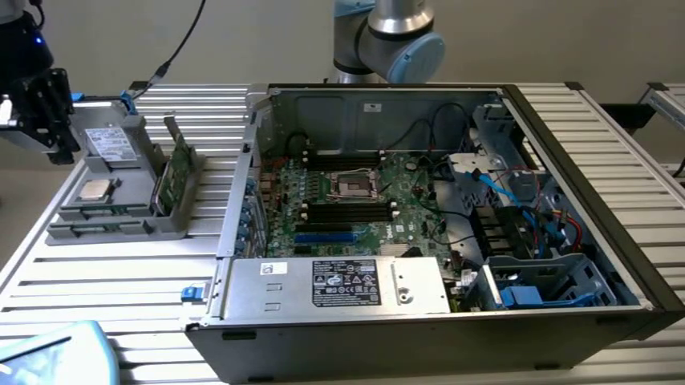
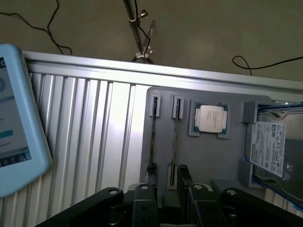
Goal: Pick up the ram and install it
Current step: 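Pick up the ram and move it above insertion slot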
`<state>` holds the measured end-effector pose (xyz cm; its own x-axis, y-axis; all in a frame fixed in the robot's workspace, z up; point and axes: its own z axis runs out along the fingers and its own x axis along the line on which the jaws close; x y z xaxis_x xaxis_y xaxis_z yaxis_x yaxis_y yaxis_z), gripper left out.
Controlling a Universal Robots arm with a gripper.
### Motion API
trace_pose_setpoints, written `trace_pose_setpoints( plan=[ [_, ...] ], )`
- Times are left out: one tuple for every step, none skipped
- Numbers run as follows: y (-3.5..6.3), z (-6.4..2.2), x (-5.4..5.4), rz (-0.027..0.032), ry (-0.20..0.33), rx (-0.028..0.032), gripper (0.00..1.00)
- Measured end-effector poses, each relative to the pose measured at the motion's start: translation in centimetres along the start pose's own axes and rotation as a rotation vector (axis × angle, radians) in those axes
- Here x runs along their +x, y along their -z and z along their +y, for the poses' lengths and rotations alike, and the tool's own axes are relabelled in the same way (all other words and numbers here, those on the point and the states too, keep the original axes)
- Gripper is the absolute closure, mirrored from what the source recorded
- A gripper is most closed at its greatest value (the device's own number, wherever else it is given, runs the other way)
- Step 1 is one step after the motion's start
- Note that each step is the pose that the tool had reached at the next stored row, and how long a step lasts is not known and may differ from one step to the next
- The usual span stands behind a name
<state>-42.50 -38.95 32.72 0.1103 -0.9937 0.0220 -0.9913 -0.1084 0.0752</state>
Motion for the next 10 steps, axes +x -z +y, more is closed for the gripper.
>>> trace_pose_setpoints(
  plan=[
    [-0.17,0.02,0.1,0.0002,0.002,-0.0003,0.69],
    [-0.34,0.04,0.1,0.0005,0.004,-0.0006,0.69],
    [-0.51,0.04,0.2,0.0006,0.005,-0.0008,0.69],
    [-0.70,0.04,0.3,0.0005,0.006,-0.0010,0.69],
    [-0.88,0.03,0.4,0.0005,0.006,-0.0010,0.69],
    [-1.08,0.02,0.5,0.0004,0.006,-0.0009,0.69],
    [-1.26,0.02,0.6,0.0005,0.006,-0.0009,0.69],
    [-1.44,0.01,0.6,0.0004,0.006,-0.0010,0.69],
    [-1.63,0.00,0.7,0.0004,0.006,-0.0009,0.69],
    [-1.81,0.00,0.8,0.0004,0.006,-0.0010,0.69]
  ],
)
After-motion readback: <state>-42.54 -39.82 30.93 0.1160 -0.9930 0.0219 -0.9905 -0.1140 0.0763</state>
